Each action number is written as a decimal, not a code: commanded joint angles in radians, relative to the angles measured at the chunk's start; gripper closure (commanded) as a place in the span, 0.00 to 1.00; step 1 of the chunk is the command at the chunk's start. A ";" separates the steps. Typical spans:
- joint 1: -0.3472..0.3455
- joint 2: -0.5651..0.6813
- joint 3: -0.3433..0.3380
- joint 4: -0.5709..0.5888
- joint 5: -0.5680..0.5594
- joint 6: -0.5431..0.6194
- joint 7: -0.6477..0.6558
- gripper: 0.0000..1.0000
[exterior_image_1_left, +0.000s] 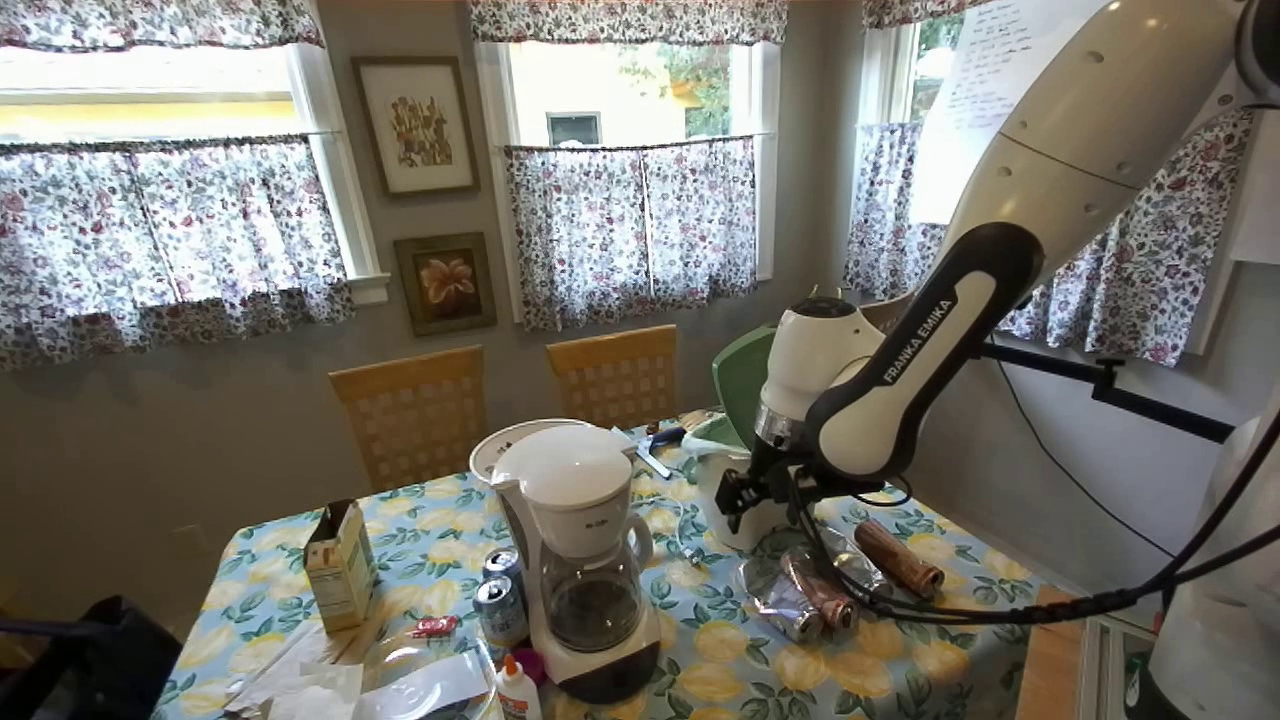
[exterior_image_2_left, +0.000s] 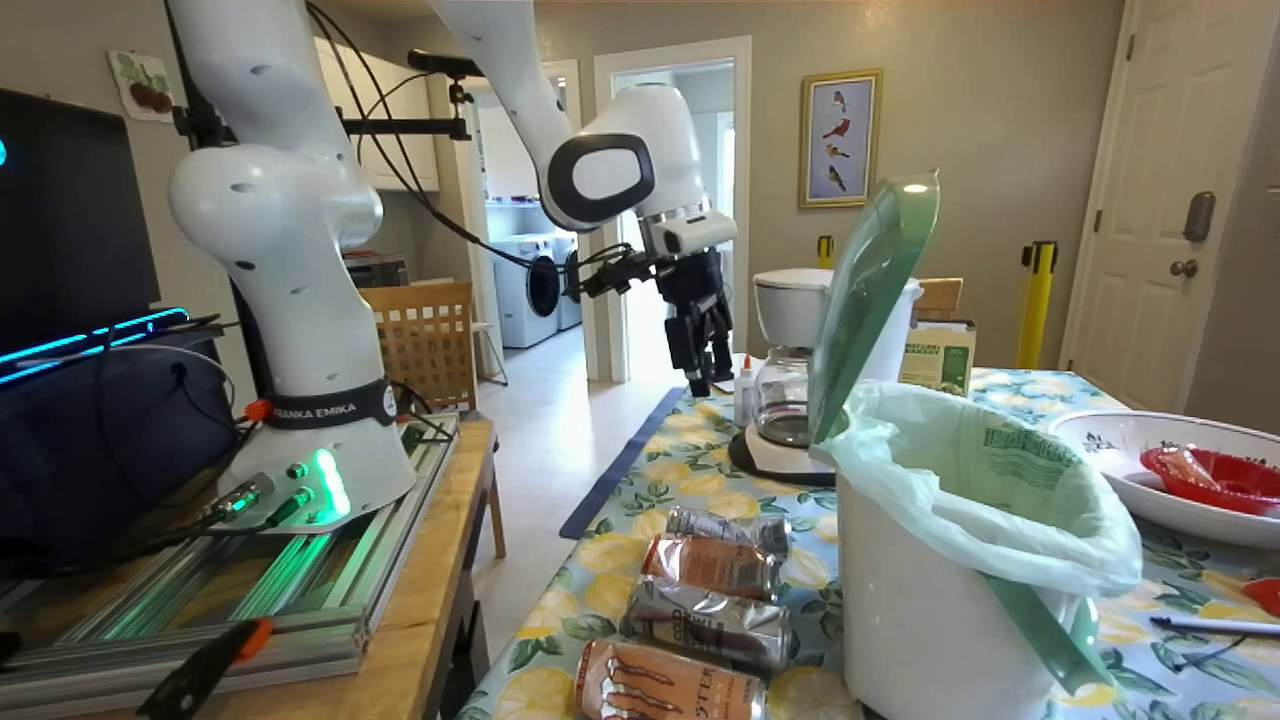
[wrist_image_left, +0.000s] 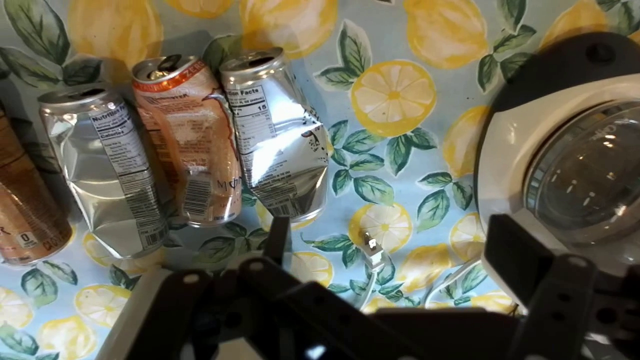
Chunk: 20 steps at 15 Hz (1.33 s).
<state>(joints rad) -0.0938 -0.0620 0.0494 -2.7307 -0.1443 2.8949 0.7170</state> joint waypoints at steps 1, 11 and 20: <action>-0.002 0.072 -0.024 0.032 -0.016 0.031 -0.030 0.00; 0.095 0.277 -0.138 0.145 -0.092 -0.036 -0.080 0.00; 0.237 0.422 -0.243 0.263 -0.079 -0.126 -0.105 0.00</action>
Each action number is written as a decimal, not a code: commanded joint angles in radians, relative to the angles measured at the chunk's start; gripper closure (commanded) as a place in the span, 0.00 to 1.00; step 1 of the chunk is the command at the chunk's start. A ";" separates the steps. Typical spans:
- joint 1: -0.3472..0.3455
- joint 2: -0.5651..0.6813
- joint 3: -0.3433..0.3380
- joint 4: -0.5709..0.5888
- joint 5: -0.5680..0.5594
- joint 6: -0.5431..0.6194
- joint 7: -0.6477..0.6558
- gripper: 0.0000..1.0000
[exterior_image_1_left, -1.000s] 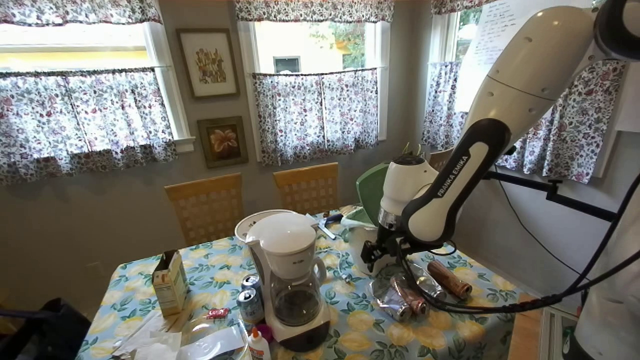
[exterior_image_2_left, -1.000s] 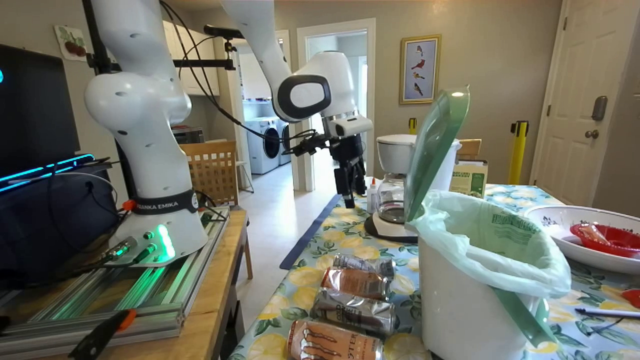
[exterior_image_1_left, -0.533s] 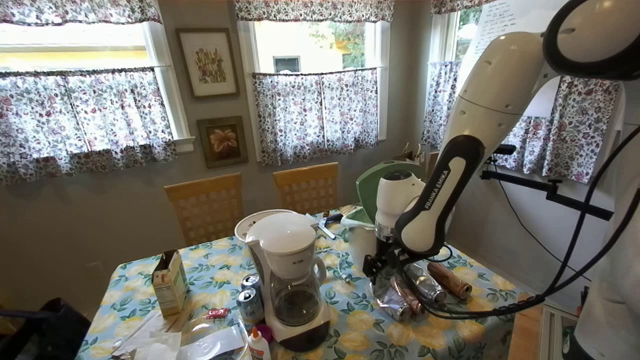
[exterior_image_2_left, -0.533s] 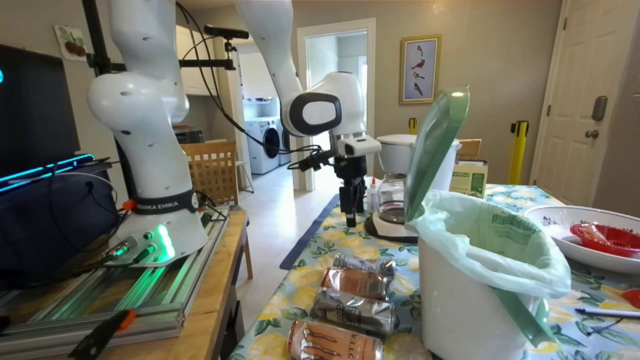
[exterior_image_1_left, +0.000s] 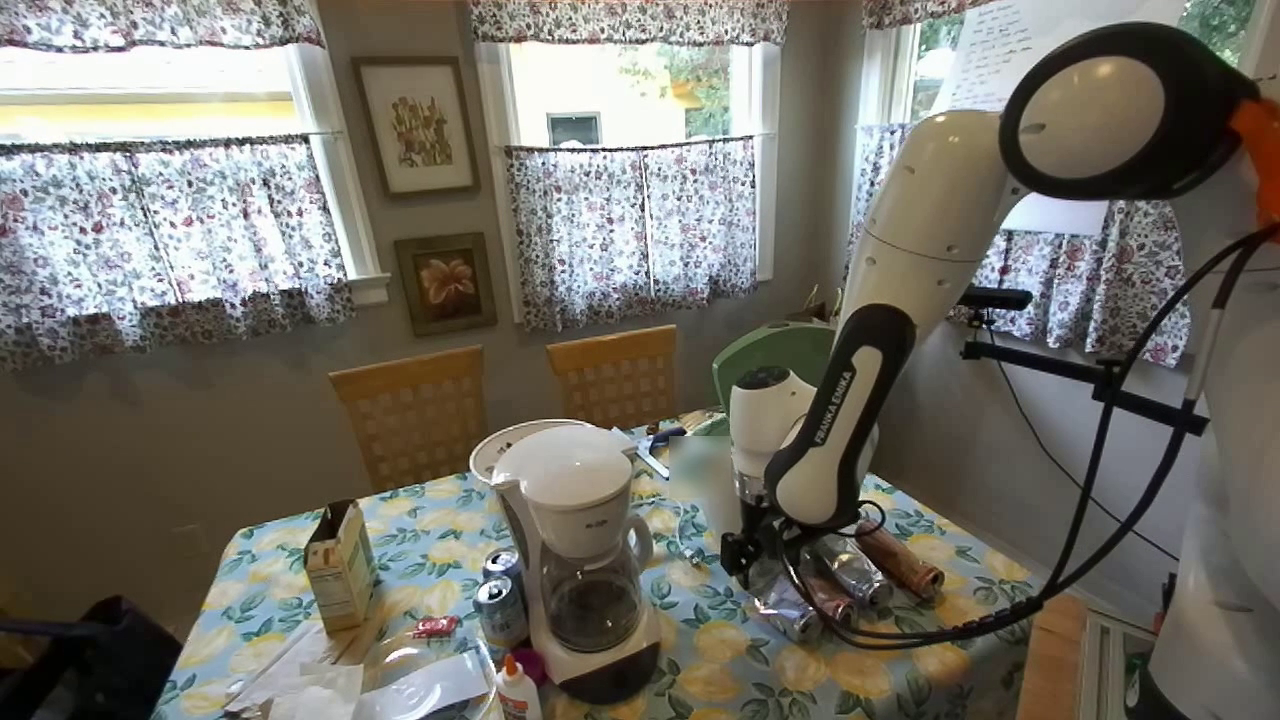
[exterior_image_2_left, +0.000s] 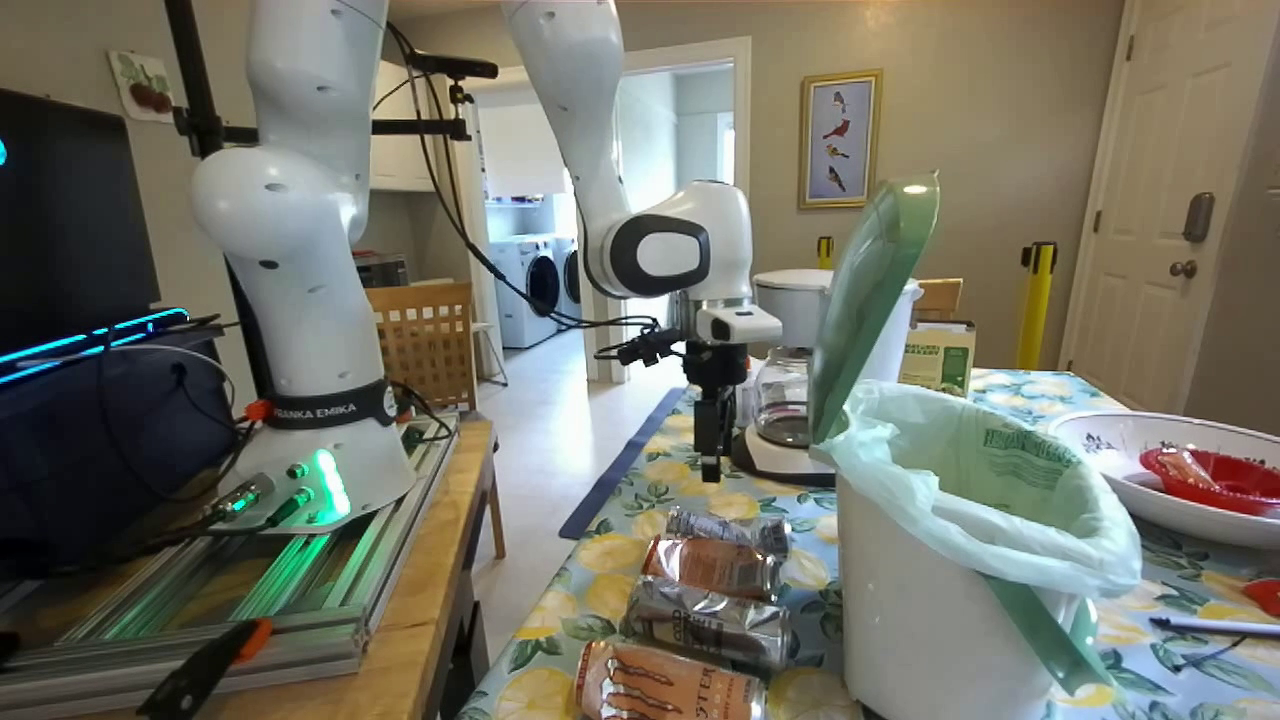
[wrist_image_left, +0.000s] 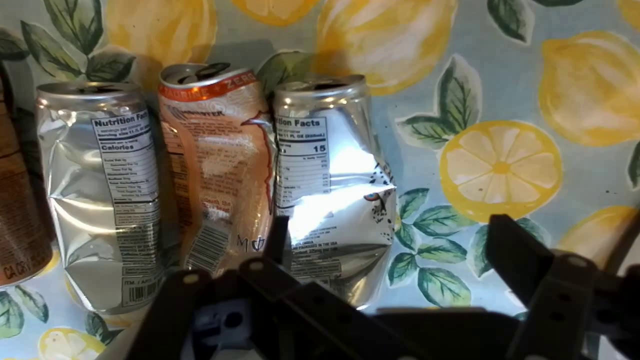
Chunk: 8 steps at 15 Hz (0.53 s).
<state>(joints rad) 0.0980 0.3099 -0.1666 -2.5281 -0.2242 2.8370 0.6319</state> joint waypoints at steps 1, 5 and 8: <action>0.050 0.055 -0.026 0.069 0.005 -0.094 -0.026 0.00; 0.055 0.061 -0.015 0.084 0.019 -0.171 -0.028 0.00; 0.060 0.044 -0.020 0.062 0.002 -0.189 -0.018 0.00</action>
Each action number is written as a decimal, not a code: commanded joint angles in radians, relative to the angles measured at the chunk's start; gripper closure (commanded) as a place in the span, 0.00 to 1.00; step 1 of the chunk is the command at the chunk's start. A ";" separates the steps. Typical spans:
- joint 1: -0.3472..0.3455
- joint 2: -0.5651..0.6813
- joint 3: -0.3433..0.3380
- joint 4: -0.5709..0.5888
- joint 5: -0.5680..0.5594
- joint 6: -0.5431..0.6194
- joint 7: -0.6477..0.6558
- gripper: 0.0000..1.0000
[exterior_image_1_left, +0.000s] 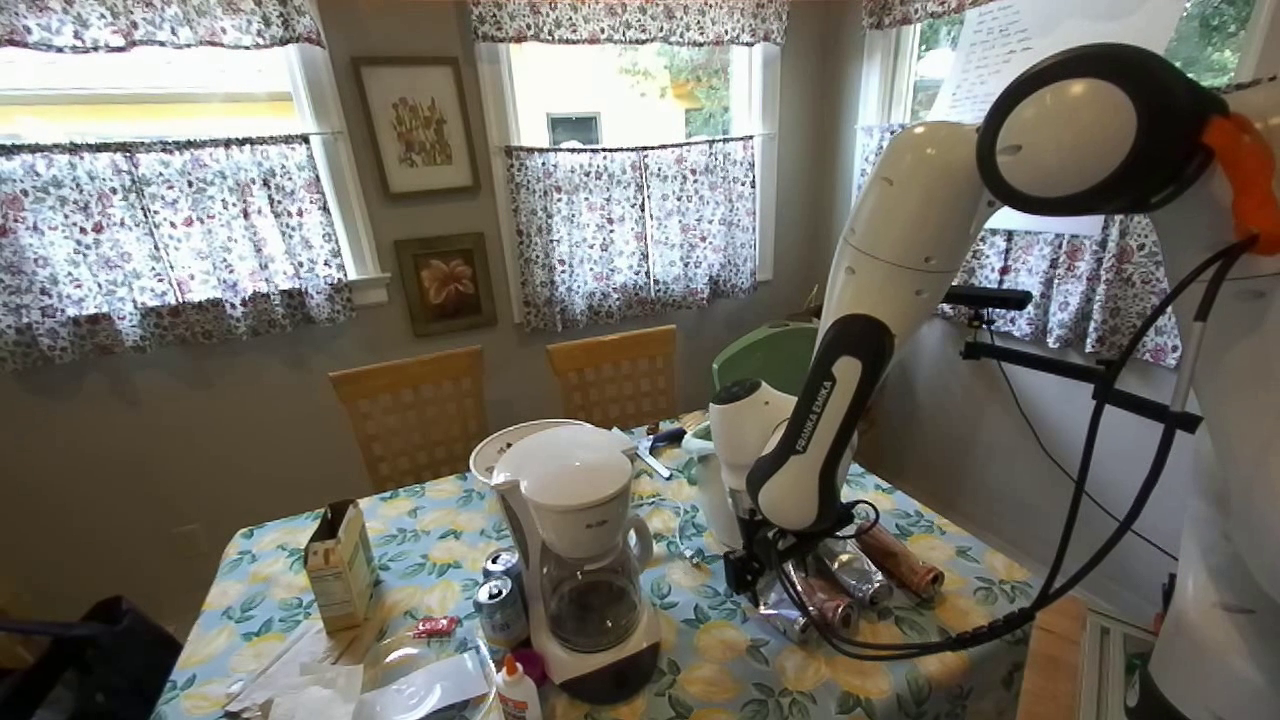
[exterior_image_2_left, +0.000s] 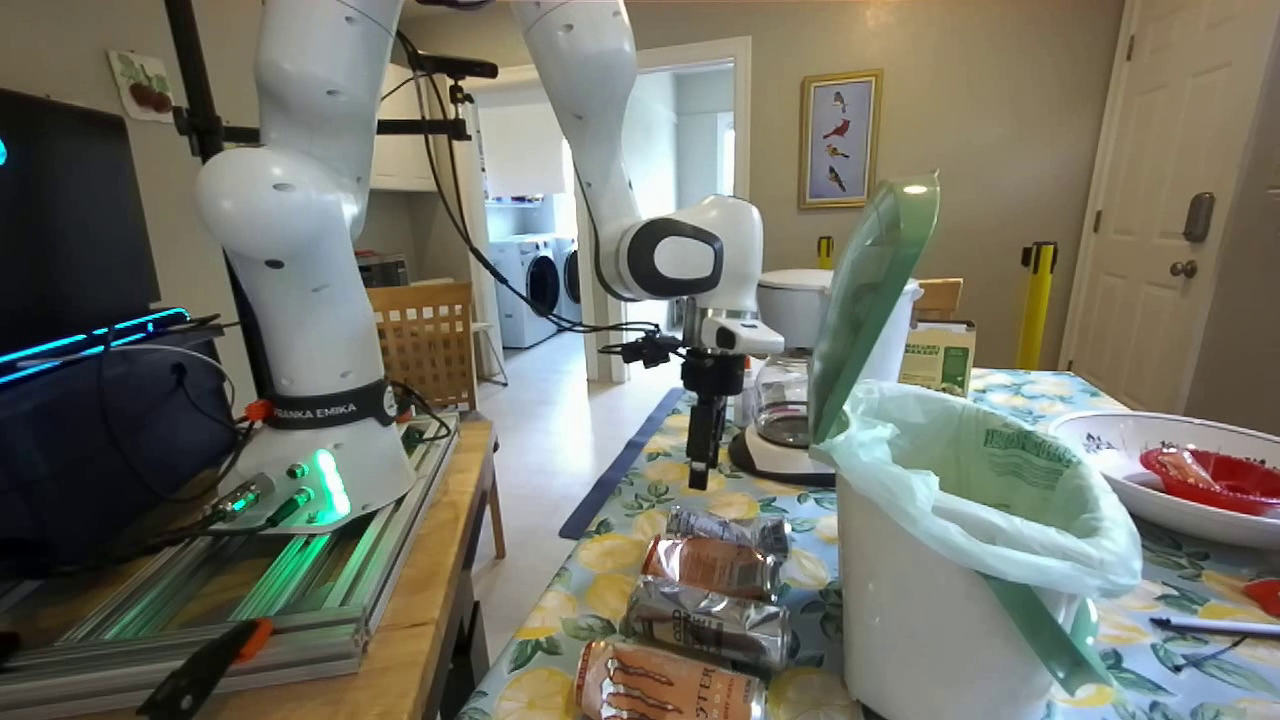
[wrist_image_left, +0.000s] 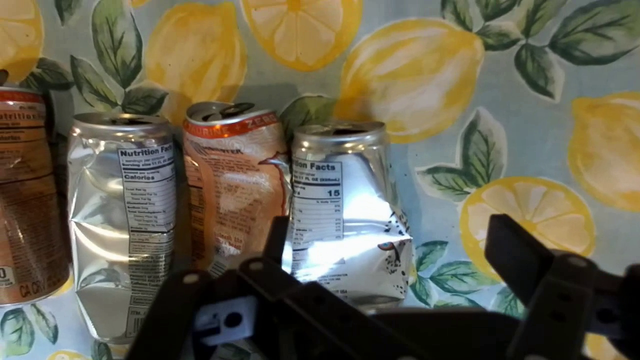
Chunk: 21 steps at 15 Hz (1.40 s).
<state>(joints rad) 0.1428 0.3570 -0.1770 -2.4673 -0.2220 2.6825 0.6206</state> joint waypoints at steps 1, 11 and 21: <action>0.019 -0.003 -0.015 -0.003 -0.010 -0.033 0.001 0.00; 0.017 -0.013 -0.021 -0.083 0.009 0.066 0.018 0.00; 0.110 0.009 -0.139 -0.127 -0.073 0.127 0.126 0.00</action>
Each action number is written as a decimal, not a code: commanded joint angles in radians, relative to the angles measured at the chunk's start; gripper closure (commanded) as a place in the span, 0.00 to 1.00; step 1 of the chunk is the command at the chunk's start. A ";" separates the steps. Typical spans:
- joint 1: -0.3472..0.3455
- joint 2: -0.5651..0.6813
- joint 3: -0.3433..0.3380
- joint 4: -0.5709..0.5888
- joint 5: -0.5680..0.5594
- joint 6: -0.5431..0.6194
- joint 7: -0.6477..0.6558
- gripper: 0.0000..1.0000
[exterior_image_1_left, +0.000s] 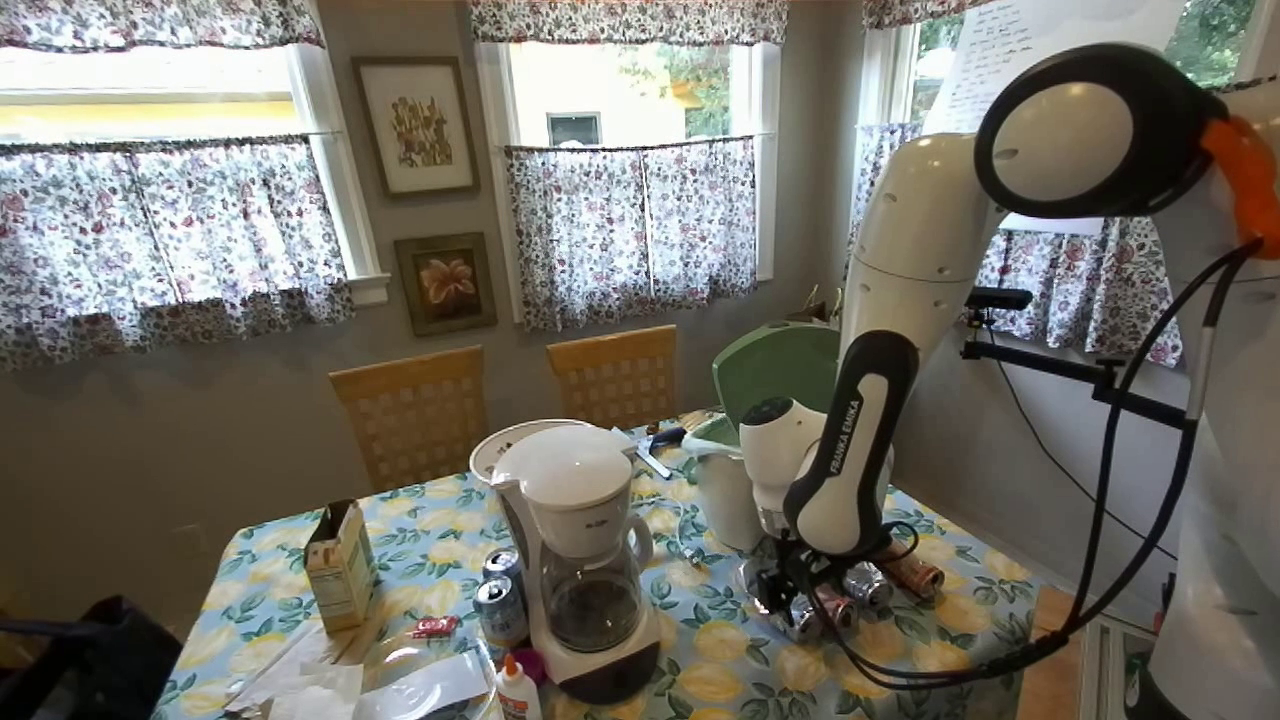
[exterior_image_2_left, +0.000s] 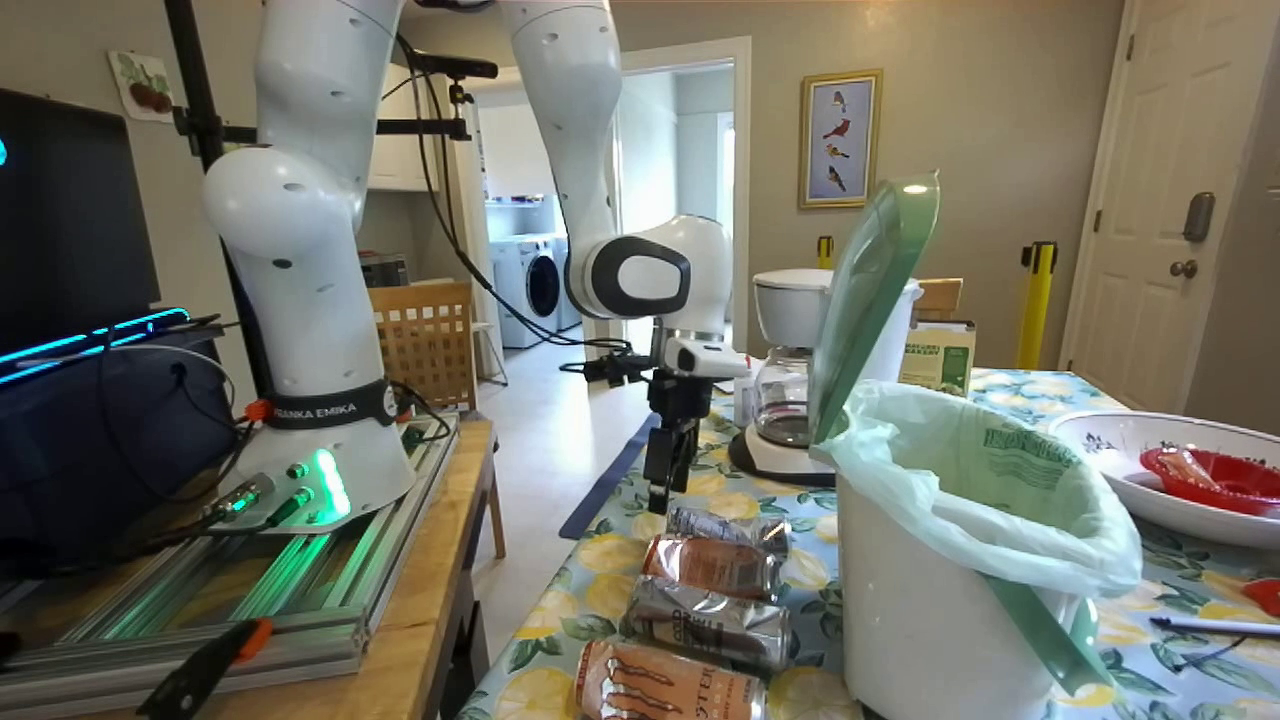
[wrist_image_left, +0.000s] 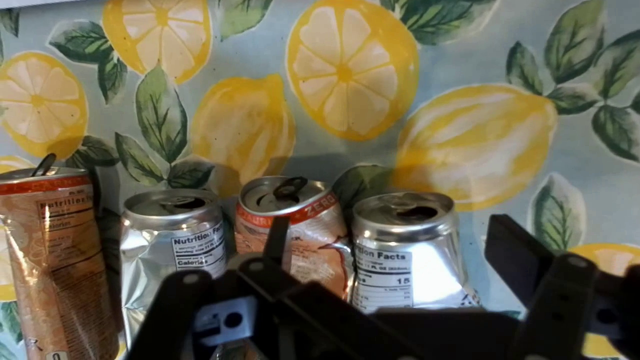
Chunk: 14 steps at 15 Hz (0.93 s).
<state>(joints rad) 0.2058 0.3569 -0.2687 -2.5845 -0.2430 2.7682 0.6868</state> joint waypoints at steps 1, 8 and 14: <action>0.055 0.011 -0.054 -0.012 -0.051 0.049 0.062 0.00; 0.066 0.036 -0.067 -0.004 -0.031 0.085 0.044 0.00; 0.064 0.066 -0.075 0.012 -0.020 0.096 0.020 0.00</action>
<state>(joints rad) 0.2572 0.3921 -0.3292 -2.5868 -0.2581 2.8377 0.7105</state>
